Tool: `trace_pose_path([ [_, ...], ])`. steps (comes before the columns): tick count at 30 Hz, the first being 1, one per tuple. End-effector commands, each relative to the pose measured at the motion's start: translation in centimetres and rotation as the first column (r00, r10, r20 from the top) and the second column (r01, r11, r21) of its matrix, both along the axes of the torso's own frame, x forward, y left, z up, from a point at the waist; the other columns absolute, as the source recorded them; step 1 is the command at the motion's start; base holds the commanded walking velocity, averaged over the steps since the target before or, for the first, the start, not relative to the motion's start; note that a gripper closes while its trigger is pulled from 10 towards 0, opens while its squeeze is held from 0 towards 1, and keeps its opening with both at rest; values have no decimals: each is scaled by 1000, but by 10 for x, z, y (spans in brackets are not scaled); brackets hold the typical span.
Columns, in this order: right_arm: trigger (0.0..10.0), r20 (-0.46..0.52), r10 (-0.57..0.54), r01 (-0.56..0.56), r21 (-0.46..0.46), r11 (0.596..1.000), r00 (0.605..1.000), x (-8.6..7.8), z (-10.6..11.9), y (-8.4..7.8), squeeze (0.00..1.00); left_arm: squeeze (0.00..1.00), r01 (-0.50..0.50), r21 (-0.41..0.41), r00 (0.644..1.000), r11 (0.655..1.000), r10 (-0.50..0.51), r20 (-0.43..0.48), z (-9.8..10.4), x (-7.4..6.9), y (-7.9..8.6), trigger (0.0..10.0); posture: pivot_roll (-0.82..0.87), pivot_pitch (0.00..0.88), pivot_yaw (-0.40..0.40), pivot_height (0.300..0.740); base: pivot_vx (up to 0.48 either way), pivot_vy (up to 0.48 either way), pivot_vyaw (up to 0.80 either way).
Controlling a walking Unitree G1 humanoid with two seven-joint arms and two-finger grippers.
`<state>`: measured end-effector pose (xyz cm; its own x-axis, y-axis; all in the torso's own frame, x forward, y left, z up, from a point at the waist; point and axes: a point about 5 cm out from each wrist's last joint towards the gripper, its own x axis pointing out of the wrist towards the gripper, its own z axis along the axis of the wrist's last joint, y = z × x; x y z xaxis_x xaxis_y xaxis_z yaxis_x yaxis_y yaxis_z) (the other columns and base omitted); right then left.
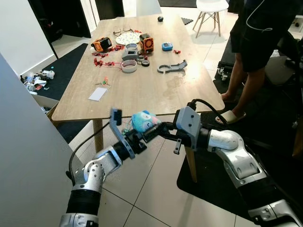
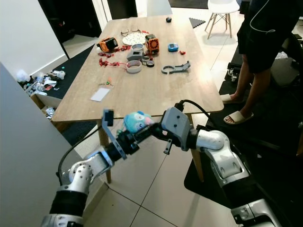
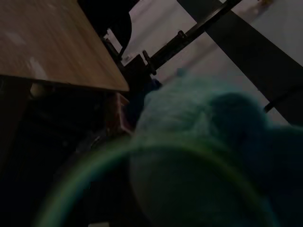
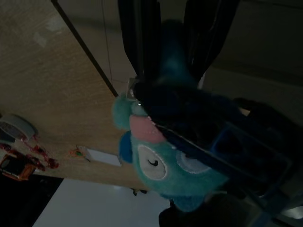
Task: Hang keys on a hook
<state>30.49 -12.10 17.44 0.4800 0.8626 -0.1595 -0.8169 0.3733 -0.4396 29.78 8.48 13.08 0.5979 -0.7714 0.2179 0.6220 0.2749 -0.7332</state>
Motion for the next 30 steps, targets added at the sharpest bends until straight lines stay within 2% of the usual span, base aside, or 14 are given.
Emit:
trace_pose_path([
  [1, 10000, -5, 25, -25, 1, 1000, 1000, -5, 0, 2, 0, 0, -72, 9, 997, 997, 72, -24, -4, 6, 8, 10000, -132, 56, 97, 740, 0, 0, 0],
  [9, 10000, -18, -60, 59, -56, 997, 998, -4, -9, -12, 0, 0, -112, -4, 993, 994, 112, -36, -4, 11, 12, 10000, -134, 56, 98, 740, 0, 0, 0],
  [28, 10000, 16, -132, 133, -70, 989, 991, 3, -5, -19, 0, 0, -129, 19, 991, 991, 129, -39, -8, 13, 11, 10000, -136, 55, 96, 740, 0, 0, 0],
  [29, 10000, 17, -133, 134, -72, 988, 991, 3, -5, -19, 0, 0, -132, 18, 990, 991, 133, -41, -8, 13, 11, 7608, -136, 56, 94, 740, 0, 0, 0],
  [30, 10000, 17, -133, 134, -72, 988, 991, 3, -5, -20, 0, 0, -133, 15, 990, 991, 134, -43, -8, 14, 11, 7608, -136, 56, 94, 740, 0, 0, 0],
])
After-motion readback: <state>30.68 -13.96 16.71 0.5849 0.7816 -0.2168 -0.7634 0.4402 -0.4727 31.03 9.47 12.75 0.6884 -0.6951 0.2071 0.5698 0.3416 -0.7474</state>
